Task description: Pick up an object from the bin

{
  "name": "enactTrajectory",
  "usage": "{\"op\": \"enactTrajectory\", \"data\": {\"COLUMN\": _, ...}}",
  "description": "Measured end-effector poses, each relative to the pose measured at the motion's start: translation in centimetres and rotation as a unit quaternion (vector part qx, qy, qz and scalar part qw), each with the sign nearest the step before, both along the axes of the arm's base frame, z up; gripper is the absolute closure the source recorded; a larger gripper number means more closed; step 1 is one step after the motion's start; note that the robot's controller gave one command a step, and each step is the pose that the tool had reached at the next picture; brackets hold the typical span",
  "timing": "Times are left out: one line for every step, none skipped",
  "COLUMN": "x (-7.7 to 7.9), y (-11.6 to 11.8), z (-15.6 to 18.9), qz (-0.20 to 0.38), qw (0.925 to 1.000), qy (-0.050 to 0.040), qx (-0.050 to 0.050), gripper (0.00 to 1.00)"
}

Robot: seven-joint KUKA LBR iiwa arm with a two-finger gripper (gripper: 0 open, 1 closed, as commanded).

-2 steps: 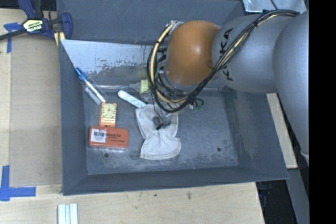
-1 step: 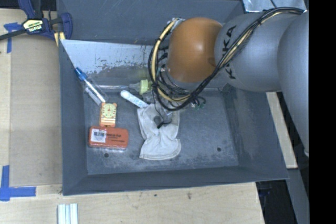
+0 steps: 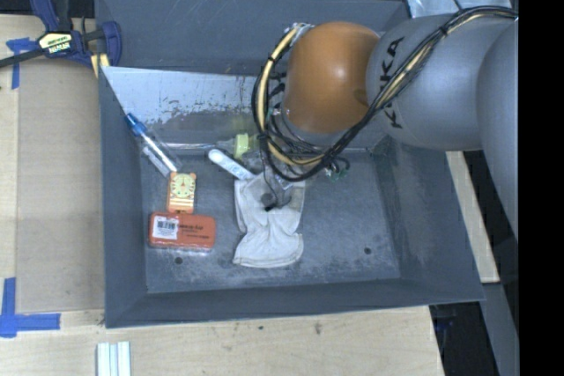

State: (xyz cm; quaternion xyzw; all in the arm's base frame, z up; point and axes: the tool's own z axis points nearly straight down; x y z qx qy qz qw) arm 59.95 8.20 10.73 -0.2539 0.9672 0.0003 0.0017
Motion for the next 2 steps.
{"op": "enactTrajectory", "data": {"x": 0.12, "y": -0.01, "z": 0.99, "qz": -0.001, "qw": 1.0000, "qy": -0.0017, "qx": 0.000, "gripper": 1.00}}
{"op": "enactTrajectory", "data": {"x": 0.10, "y": -0.01, "z": 1.60, "qz": -0.001, "qw": 1.0000, "qy": -0.0013, "qx": 0.000, "gripper": 1.00}}
